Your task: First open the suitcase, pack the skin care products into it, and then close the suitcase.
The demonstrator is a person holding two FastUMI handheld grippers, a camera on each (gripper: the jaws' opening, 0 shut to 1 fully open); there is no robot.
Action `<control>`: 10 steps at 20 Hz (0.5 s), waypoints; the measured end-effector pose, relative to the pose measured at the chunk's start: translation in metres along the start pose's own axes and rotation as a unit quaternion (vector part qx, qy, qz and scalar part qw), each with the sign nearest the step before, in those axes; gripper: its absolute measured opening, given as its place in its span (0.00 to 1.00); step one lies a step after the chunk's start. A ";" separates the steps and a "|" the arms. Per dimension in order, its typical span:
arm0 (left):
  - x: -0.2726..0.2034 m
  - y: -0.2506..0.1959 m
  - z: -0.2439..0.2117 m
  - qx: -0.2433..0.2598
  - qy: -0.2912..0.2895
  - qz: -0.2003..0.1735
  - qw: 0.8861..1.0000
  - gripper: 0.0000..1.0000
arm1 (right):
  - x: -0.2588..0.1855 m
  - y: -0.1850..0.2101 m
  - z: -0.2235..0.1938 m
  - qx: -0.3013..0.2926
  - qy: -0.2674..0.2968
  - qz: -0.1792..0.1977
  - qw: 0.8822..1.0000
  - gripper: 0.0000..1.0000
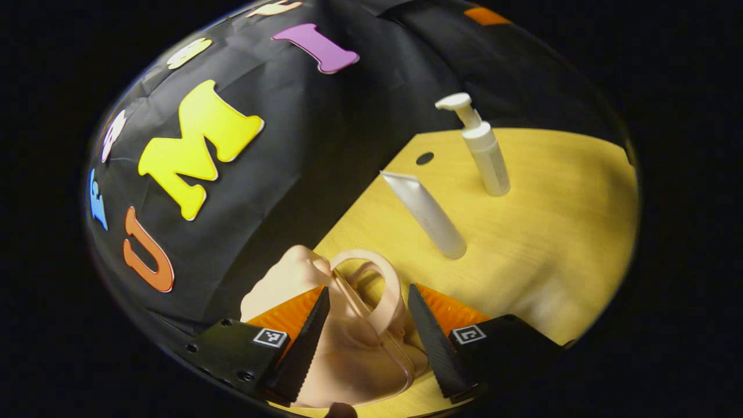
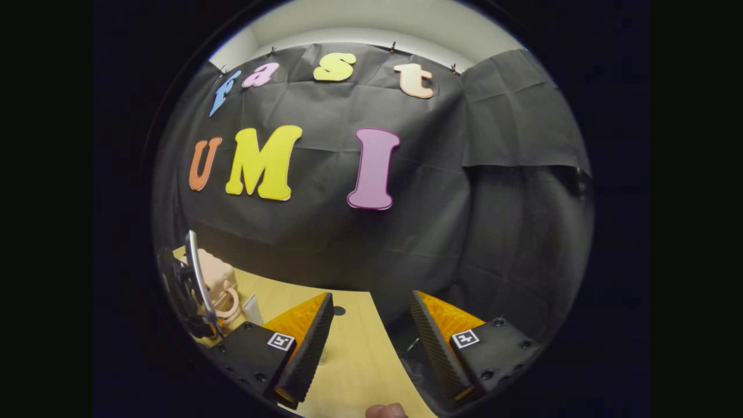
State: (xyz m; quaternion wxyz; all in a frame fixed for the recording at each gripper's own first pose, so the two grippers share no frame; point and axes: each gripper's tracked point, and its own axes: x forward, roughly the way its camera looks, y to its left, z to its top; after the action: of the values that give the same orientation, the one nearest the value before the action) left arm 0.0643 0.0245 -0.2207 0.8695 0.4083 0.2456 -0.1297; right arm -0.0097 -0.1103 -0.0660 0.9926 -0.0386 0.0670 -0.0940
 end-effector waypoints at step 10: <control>0.027 -0.013 -0.017 0.073 0.072 -0.033 0.994 0.35 | 0.003 -0.011 -0.003 0.004 0.000 -0.015 1.000 0.78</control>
State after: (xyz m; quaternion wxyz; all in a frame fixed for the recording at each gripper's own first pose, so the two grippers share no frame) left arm 0.0763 0.0292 -0.2527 0.8130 0.4702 0.3106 -0.1461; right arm -0.0095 -0.1216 -0.0679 0.9911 -0.0359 0.0664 -0.1094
